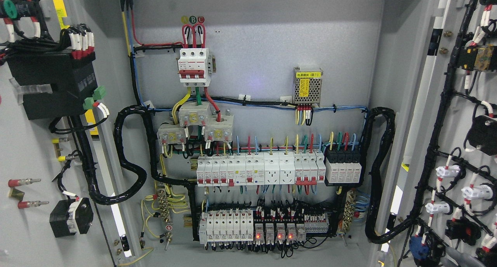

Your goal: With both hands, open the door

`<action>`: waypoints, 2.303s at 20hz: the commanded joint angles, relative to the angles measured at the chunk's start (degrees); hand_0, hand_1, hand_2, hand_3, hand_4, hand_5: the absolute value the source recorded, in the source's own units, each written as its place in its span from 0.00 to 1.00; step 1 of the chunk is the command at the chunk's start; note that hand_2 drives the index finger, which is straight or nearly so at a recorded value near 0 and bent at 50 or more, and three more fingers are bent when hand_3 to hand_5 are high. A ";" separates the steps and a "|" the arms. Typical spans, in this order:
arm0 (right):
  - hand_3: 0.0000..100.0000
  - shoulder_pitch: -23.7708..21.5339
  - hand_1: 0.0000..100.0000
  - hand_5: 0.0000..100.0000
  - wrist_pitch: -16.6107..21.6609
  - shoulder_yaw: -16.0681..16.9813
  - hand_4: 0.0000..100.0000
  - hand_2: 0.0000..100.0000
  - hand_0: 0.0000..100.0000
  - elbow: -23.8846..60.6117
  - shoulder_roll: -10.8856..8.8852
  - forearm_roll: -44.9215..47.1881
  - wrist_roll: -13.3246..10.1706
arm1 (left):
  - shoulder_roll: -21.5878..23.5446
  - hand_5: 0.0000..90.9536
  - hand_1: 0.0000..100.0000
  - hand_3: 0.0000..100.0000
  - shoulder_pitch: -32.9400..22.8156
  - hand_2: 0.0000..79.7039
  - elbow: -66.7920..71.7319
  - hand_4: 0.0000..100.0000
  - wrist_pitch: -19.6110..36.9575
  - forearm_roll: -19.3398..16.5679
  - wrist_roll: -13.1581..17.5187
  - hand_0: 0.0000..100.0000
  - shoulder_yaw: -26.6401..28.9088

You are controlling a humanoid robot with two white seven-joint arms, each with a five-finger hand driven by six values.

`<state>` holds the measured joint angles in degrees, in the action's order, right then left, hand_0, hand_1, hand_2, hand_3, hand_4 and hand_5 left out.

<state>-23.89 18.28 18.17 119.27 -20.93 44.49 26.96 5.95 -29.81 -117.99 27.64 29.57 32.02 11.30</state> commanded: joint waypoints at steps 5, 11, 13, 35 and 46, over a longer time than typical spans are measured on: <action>0.00 -0.19 0.00 0.00 -0.35 3.80 0.00 0.00 0.22 -0.44 2.29 0.69 -0.24 | 0.12 0.00 0.00 0.00 -0.07 0.00 -0.22 0.00 -3.37 1.19 1.54 0.00 7.50; 0.00 -0.97 0.00 0.00 -0.62 6.52 0.00 0.00 0.22 -0.36 4.32 0.69 -0.16 | 1.08 0.00 0.00 0.00 0.54 0.00 1.00 0.00 -10.77 6.29 2.96 0.00 11.54; 0.00 -1.50 0.00 0.00 -0.53 7.05 0.00 0.00 0.22 -0.27 4.40 0.69 -0.16 | 1.26 0.00 0.00 0.00 0.63 0.00 1.27 0.00 -10.86 6.37 4.18 0.00 13.12; 0.00 -0.19 0.00 0.00 -0.62 13.73 0.00 0.00 0.22 -3.17 5.20 0.77 -0.15 | 12.24 0.00 0.00 0.00 1.42 0.00 15.50 0.00 -13.67 12.70 7.62 0.00 21.48; 0.00 -0.10 0.00 0.00 -0.53 15.14 0.00 0.00 0.22 -4.48 5.37 0.86 -0.07 | 18.48 0.00 0.00 0.00 5.46 0.00 20.96 0.00 -14.45 15.77 7.62 0.00 21.22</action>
<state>-24.10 17.69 31.28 116.23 -15.80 45.30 26.88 18.59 -25.93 -102.89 13.80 44.10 39.69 31.64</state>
